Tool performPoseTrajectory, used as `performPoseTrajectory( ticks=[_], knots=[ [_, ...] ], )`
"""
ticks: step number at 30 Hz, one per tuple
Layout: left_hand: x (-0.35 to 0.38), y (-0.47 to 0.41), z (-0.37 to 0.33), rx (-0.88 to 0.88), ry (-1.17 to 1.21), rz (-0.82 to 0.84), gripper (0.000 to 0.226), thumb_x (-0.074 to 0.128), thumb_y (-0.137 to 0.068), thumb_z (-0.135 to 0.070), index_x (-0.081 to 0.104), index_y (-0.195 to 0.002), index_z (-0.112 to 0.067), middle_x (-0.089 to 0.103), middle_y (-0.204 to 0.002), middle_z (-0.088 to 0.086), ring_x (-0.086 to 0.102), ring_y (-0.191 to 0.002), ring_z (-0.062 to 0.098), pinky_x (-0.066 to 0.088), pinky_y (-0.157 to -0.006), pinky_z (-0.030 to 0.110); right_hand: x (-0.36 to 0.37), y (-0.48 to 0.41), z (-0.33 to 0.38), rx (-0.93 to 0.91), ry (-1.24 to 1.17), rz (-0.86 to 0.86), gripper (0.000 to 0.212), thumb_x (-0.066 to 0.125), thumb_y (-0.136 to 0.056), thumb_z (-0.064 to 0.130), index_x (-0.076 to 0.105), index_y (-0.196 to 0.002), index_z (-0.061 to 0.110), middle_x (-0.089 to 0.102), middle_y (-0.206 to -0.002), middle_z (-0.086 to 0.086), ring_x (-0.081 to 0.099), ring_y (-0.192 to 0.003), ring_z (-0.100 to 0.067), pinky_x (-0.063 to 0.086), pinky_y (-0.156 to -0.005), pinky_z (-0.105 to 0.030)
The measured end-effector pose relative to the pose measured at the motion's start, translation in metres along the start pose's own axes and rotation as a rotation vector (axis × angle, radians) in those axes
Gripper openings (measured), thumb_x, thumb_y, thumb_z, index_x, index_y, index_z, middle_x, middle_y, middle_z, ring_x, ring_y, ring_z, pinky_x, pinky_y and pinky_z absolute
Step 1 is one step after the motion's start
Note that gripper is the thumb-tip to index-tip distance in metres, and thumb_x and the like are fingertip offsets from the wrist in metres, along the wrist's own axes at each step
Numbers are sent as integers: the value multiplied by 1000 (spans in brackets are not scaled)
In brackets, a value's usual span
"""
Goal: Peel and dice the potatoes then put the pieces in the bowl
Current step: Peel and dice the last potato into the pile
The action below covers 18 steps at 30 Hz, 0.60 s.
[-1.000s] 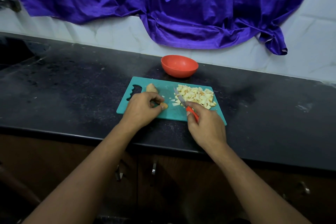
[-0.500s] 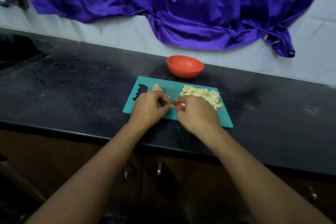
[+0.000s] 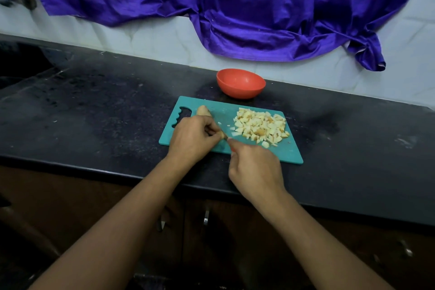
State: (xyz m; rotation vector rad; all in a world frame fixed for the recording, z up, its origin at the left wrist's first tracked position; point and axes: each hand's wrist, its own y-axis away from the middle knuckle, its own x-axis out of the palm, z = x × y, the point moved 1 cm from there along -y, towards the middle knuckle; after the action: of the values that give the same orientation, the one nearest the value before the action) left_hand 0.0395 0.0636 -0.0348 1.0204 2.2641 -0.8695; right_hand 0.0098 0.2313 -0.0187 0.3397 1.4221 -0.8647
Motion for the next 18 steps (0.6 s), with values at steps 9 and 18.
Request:
performPoseTrajectory(
  ticks=[9, 18],
  knots=[
    [-1, 3, 0, -19, 30, 7, 10, 81, -86, -27, 80, -96, -27, 73, -84, -17, 67, -78, -2, 59, -84, 30, -34, -31, 0, 139, -148, 71, 38, 59, -98, 28, 67, -134, 37, 71, -118, 3, 64, -99, -21, 50, -74, -33],
    [0, 1, 2, -17, 8, -7, 11, 82, -84, -28, 79, -95, -29, 74, -85, -16, 67, -80, -1, 60, -83, 35, -33, -36, 19, 115, -14, 139, 31, 60, -94, 25, 69, -124, 28, 66, -102, 1, 61, -91, -21, 51, -73, -36]
  ],
)
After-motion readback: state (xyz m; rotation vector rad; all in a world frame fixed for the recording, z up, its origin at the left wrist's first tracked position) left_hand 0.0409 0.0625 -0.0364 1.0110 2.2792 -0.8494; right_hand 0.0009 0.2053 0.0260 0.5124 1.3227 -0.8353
